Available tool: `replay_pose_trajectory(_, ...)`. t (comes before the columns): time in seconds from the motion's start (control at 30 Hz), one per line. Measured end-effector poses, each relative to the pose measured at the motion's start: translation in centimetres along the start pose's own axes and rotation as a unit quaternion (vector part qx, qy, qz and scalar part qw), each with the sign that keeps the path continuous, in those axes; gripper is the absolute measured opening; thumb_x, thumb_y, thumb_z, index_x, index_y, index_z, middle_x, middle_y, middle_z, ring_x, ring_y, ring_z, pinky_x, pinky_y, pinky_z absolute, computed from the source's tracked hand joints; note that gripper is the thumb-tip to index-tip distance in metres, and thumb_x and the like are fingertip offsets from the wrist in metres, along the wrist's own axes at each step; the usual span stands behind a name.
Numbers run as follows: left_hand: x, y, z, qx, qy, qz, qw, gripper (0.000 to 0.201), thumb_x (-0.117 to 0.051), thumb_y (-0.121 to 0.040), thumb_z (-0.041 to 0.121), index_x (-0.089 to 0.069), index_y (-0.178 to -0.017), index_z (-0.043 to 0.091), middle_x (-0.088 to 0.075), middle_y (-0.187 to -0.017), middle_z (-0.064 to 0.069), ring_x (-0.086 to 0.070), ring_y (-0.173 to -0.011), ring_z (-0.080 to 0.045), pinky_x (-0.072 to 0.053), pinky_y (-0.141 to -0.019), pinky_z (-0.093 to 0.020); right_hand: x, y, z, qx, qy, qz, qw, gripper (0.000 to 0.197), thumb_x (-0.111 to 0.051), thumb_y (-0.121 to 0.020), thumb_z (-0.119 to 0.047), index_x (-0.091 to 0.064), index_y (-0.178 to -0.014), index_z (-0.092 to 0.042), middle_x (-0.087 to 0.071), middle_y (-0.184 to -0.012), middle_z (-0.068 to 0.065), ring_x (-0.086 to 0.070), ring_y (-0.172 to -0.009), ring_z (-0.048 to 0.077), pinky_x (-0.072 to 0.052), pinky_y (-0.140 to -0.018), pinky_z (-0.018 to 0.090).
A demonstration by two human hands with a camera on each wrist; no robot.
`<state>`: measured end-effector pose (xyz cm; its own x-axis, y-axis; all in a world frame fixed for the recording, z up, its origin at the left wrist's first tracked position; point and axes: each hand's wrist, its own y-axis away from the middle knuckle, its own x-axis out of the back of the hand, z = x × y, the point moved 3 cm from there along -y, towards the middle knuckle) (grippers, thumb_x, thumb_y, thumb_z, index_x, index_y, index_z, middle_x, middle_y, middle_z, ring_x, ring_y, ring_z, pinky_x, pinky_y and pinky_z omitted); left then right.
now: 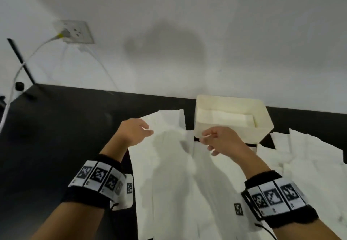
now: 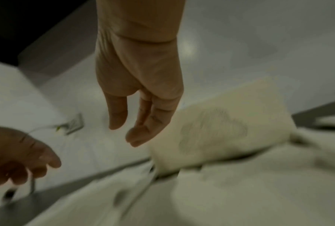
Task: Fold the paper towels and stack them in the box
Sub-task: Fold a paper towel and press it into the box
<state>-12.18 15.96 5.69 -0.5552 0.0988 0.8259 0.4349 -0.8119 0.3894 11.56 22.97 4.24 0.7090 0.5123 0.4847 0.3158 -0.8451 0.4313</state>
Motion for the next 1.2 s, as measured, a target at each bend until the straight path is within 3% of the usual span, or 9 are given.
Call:
replay_pose_trajectory(0.1,-2.2,1.7,-3.3,0.061,-0.062,-0.034,0.996,0.048,-0.044,-0.097,0.042,-0.052,-0.132,0.01,-0.049,-0.139,-0.005,-0.047,-0.126,-0.021,-0.037,-0.105,-0.03,-4.6,0.0,1.8,-0.047,-0.002,-0.048,0.998,0.044,-0.069,-0.084,-0.025,-0.055,-0.125,-0.014,-0.06,-0.114,0.007,-0.059,-0.083,0.016,-0.046,-0.059,0.019)
replay_pose_trajectory(0.17,-4.2,2.7,-5.4,0.099,-0.015,-0.047,0.994,0.045,-0.048,-0.095,0.042,-0.059,-0.119,0.006,-0.062,-0.113,-0.006,-0.057,-0.107,-0.022,-0.047,-0.086,-0.03,-6.8,0.1,3.0,-0.071,-0.032,-0.057,0.995,0.052,-0.071,-0.083,-0.023,-0.051,-0.13,-0.011,-0.056,-0.115,0.007,-0.057,-0.086,0.017,-0.049,-0.061,0.021)
replay_pose_trajectory(0.27,-6.9,4.3,-7.4,0.149,0.112,-0.036,0.982,0.029,-0.06,-0.089,0.038,-0.055,-0.082,0.01,-0.056,-0.077,-0.001,-0.053,-0.071,-0.013,-0.042,-0.061,-0.022,-8.3,0.2,3.8,-0.08,-0.037,-0.027,0.996,0.055,-0.071,-0.083,-0.02,-0.048,-0.132,-0.009,-0.053,-0.115,0.007,-0.057,-0.088,0.02,-0.054,-0.076,0.029)
replay_pose_trajectory(0.43,-8.9,5.6,-7.9,0.169,0.251,0.002,0.953,0.057,-0.064,-0.087,0.031,-0.042,-0.131,0.003,-0.057,-0.114,-0.008,-0.053,-0.089,-0.017,-0.046,-0.07,-0.026,-9.5,0.8,3.9,-0.075,-0.041,-0.017,0.996,0.058,-0.069,-0.084,-0.017,-0.044,-0.135,-0.012,-0.059,-0.111,0.01,-0.055,-0.068,0.016,-0.042,-0.054,0.023)
replay_pose_trajectory(0.53,-9.5,5.6,-8.0,0.165,0.306,-0.006,0.938,0.039,-0.065,-0.087,0.029,-0.059,-0.116,0.002,-0.062,-0.092,-0.002,-0.057,-0.084,-0.016,-0.047,-0.073,-0.027,-10.4,1.0,3.9,-0.072,-0.035,-0.015,0.997,0.045,-0.068,-0.084,-0.015,-0.053,-0.126,-0.01,-0.063,-0.109,0.009,-0.062,-0.081,0.022,-0.05,-0.067,0.03)
replay_pose_trajectory(0.67,-10.2,5.7,-7.8,0.146,0.353,-0.02,0.924,0.028,-0.065,-0.087,0.027,-0.065,-0.105,0.006,-0.067,-0.105,-0.005,-0.062,-0.094,-0.02,-0.049,-0.077,-0.029,-11.3,1.1,3.3,-0.073,-0.035,-0.01,0.997,0.022,-0.064,-0.085,-0.009,-0.063,-0.106,-0.004,-0.067,-0.107,0.014,-0.065,-0.1,0.031,-0.052,-0.092,0.042)
replay_pose_trajectory(0.8,-10.3,5.9,-7.3,0.128,0.38,-0.018,0.916,0.029,-0.065,-0.087,0.027,-0.059,-0.112,0.015,-0.063,-0.103,0.001,-0.06,-0.099,-0.019,-0.047,-0.08,-0.029,-12.4,0.6,2.5,-0.063,-0.08,0.005,0.995,0.024,-0.064,-0.084,-0.009,-0.062,-0.108,-0.007,-0.068,-0.106,0.009,-0.065,-0.098,0.028,-0.052,-0.091,0.043)
replay_pose_trajectory(1.03,-10.6,5.4,-6.8,0.104,0.41,-0.013,0.906,0.021,-0.066,-0.086,0.018,-0.061,-0.107,0.017,-0.063,-0.096,0.001,-0.06,-0.095,-0.02,-0.05,-0.083,-0.032,-15.0,0.4,1.1,-0.04,-0.057,0.009,0.998,0.027,-0.06,-0.087,-0.009,-0.057,-0.114,-0.01,-0.063,-0.104,0.002,-0.056,-0.088,0.016,-0.045,-0.071,0.023)
replay_pose_trajectory(1.2,-11.2,5.3,-7.1,0.099,0.366,0.018,0.925,0.032,-0.066,-0.086,0.016,-0.059,-0.116,0.014,-0.064,-0.104,-0.003,-0.06,-0.096,-0.02,-0.05,-0.08,-0.029,-15.3,0.2,1.2,-0.034,0.082,0.005,0.996,0.042,-0.062,-0.082,-0.027,-0.057,-0.119,-0.006,-0.064,-0.115,0.007,-0.06,-0.104,0.023,-0.049,-0.078,0.028)
